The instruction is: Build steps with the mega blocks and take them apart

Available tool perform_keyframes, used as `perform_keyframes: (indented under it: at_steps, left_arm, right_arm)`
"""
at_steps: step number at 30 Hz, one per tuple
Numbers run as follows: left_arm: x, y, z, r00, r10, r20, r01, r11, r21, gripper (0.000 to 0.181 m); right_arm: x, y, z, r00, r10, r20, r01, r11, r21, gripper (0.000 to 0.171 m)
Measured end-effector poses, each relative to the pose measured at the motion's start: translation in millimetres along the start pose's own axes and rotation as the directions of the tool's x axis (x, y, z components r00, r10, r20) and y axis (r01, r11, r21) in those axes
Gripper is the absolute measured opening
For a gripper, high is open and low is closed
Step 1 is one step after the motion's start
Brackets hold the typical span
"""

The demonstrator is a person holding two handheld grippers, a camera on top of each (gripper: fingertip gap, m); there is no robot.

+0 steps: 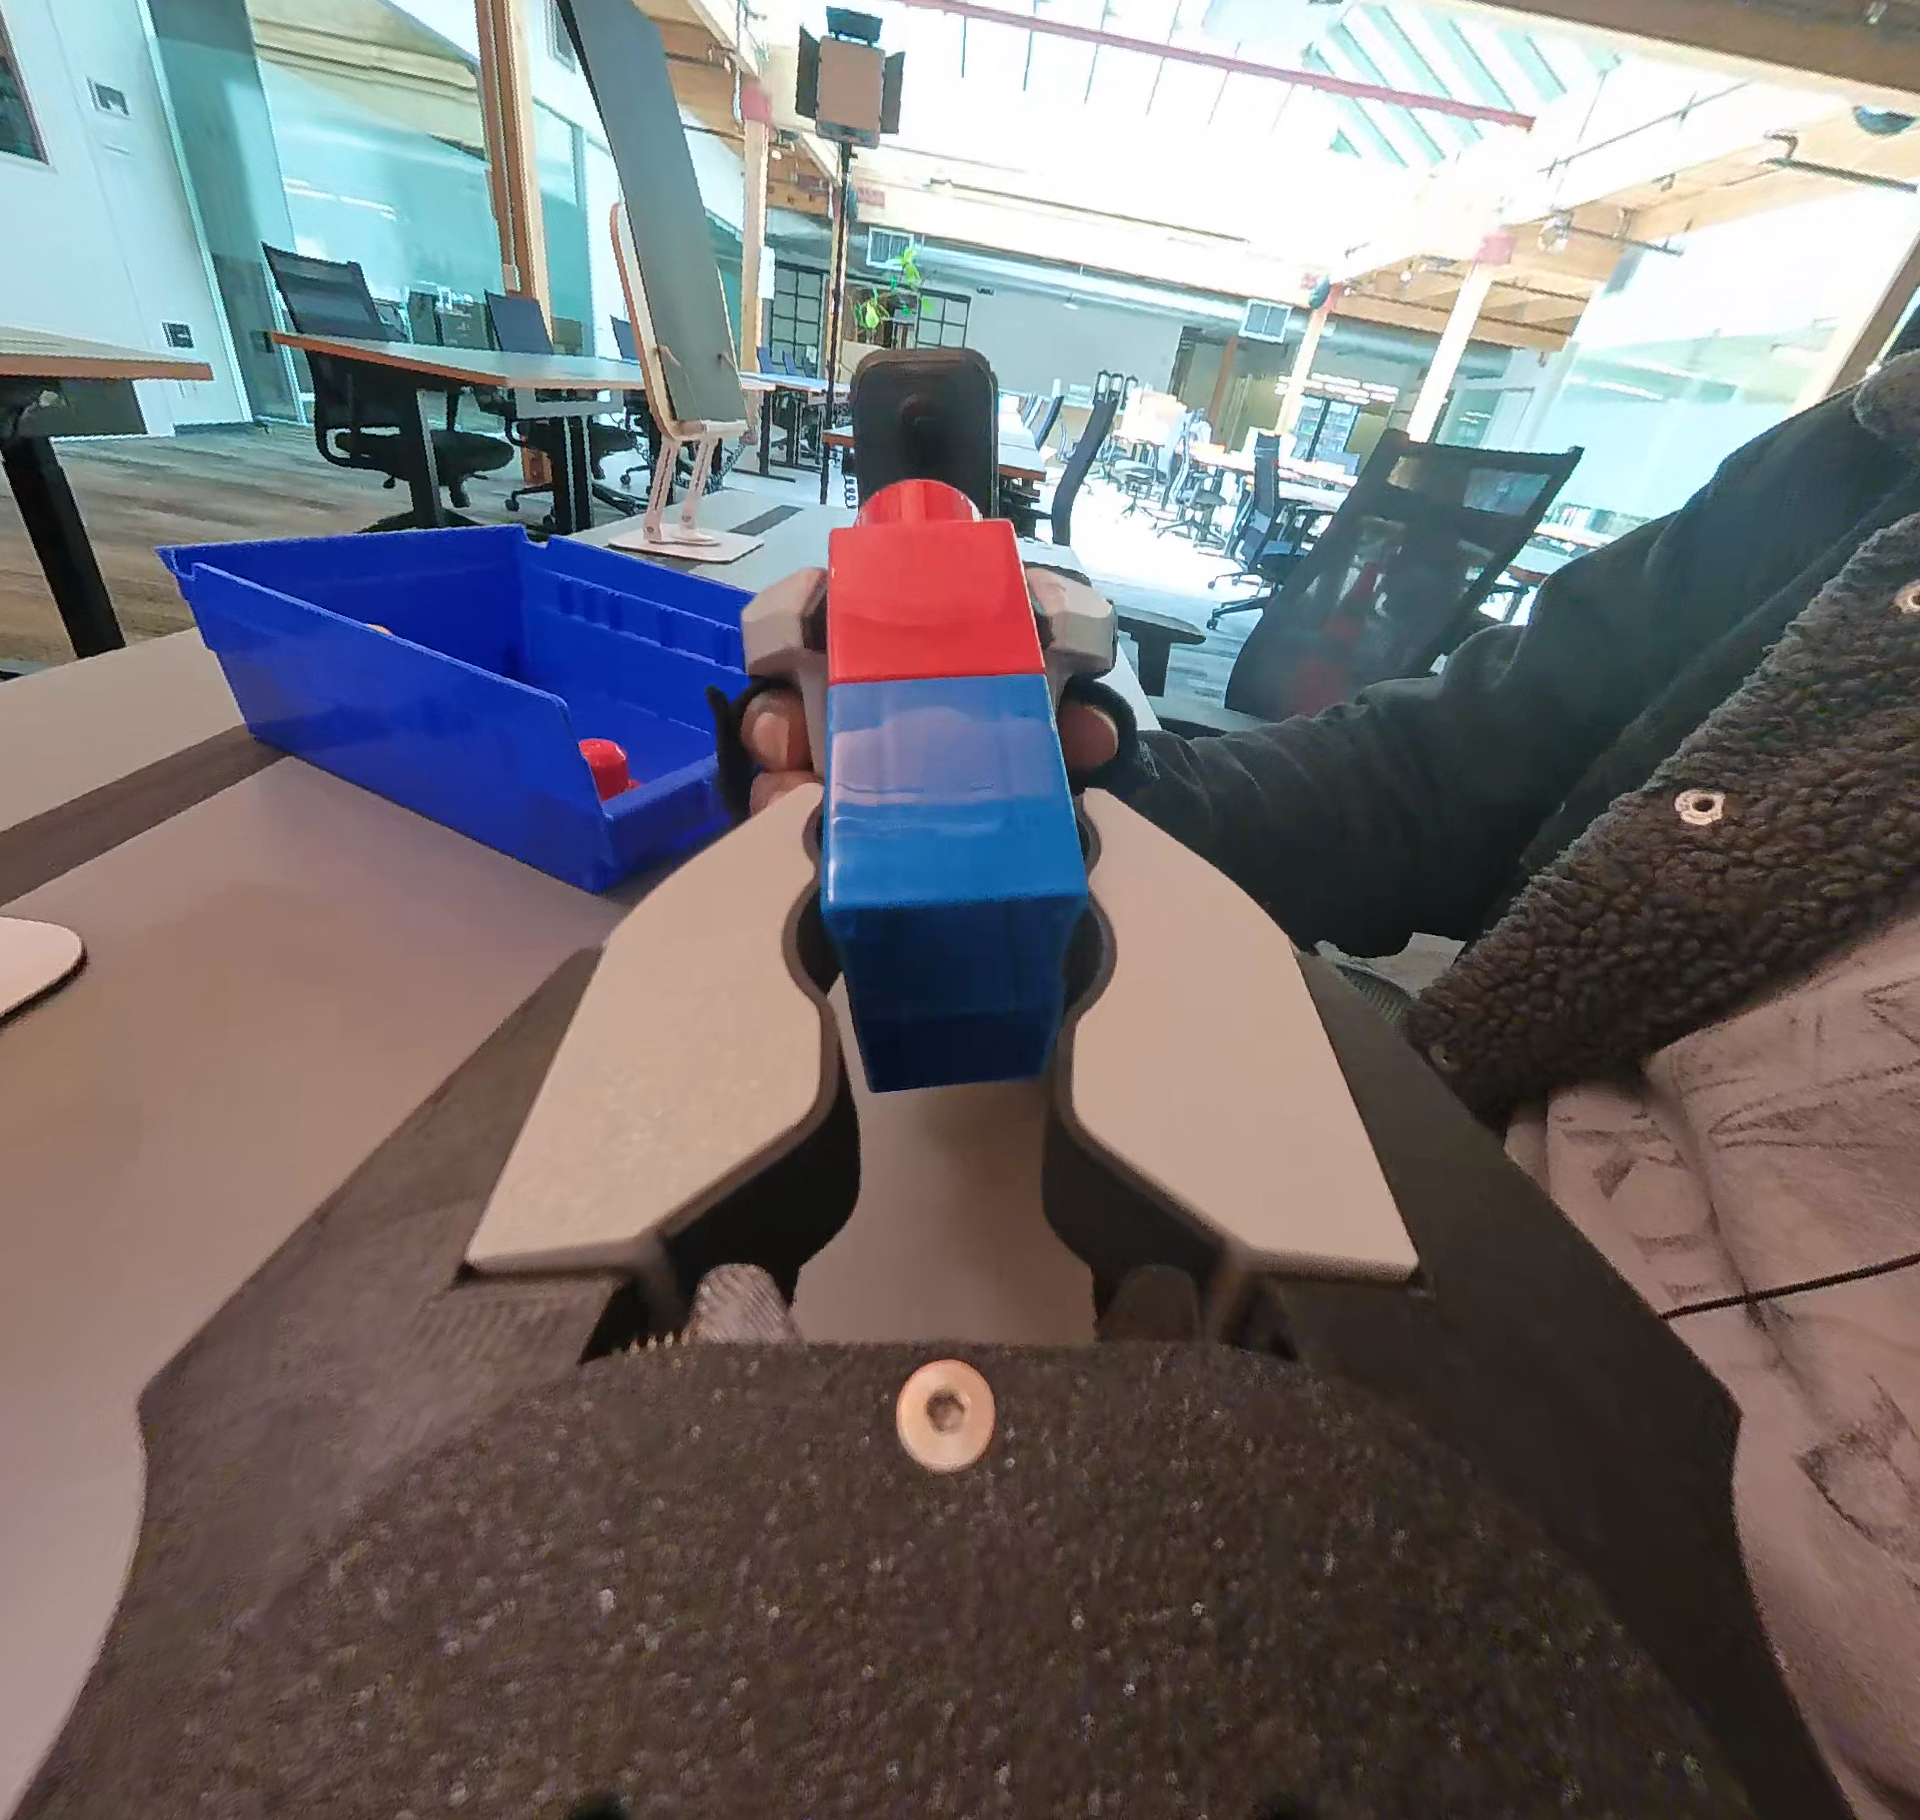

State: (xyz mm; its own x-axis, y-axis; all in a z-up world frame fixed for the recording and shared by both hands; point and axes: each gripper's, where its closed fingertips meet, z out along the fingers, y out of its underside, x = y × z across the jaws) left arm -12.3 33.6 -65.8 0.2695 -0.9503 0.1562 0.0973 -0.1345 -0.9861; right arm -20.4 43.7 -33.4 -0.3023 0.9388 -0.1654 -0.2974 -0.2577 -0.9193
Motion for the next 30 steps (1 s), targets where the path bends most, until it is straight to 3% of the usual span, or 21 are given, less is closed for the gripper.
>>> perform_keyframes:
  at_steps: [8, 17, 27, 30]
  left_arm:
    - [-1.4, 8.2, -3.7, 1.000, 0.025, 0.002, -0.025, 0.997, -0.074, 0.041]
    - [-1.0, 26.6, -15.3, 0.996, 0.084, -0.025, -0.088, 0.970, -0.227, 0.041]
    - [3.3, 38.7, -21.9, 0.991, 0.113, -0.067, -0.128, 0.941, -0.313, 0.041]
    - [-0.7, 33.2, -32.6, 0.992, 0.113, -0.050, -0.123, 0.948, -0.293, 0.041]
  right_arm:
    - [0.9, 13.6, -3.9, 0.995, -0.095, -0.006, 0.092, 0.976, -0.199, 0.036]
    - [-0.9, 31.2, -20.4, 0.979, -0.198, 0.043, 0.197, 0.885, -0.423, 0.033]
    - [-6.9, 43.8, -24.1, 0.978, -0.184, 0.094, 0.206, 0.836, -0.508, 0.031]
    - [-3.6, 24.1, -34.7, 0.978, -0.195, 0.072, 0.206, 0.854, -0.477, 0.031]
